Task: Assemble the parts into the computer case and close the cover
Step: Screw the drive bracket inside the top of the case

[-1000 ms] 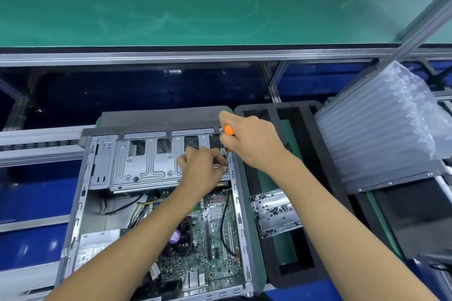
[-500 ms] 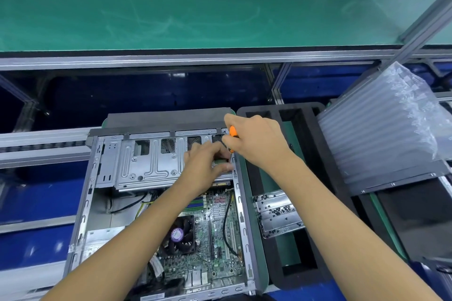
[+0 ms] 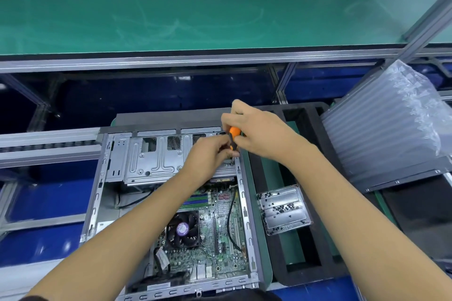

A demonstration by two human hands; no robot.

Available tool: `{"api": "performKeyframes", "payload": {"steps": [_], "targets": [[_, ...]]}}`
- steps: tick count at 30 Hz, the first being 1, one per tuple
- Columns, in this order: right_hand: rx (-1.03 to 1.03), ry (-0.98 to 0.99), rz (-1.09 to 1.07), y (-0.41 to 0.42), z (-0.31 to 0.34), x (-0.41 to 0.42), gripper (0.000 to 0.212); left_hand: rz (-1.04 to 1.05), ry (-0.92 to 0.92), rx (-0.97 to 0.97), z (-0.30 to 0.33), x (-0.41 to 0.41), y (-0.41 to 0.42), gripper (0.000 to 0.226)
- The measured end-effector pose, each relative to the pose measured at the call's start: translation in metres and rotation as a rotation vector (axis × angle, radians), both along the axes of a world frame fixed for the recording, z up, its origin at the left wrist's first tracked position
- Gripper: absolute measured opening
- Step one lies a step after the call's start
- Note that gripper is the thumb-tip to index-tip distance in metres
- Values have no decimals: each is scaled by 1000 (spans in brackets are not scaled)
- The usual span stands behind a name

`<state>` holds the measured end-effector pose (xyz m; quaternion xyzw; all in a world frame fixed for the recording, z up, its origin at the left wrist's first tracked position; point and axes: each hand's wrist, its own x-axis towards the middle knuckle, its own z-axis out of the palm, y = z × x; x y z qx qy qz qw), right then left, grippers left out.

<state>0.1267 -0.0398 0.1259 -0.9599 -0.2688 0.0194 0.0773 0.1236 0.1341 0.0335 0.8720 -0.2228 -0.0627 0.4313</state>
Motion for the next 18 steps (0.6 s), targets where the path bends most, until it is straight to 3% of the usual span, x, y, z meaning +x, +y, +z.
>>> {"api": "performKeyframes", "payload": {"steps": [5,9,14,18], "targets": [[14,46,-31,-2,7,8,21,-67,42,21,8,3,-3,21],[14,88,-47,-3,9,9,28,-24,31,-105,25,7,-5,35],[7,116,-131,-8,4,7,26,-110,-74,-86,32,10,-7,18],[-110,-60,-9,-13,4,4,21,-193,-28,-75,35,16,1,15]]}}
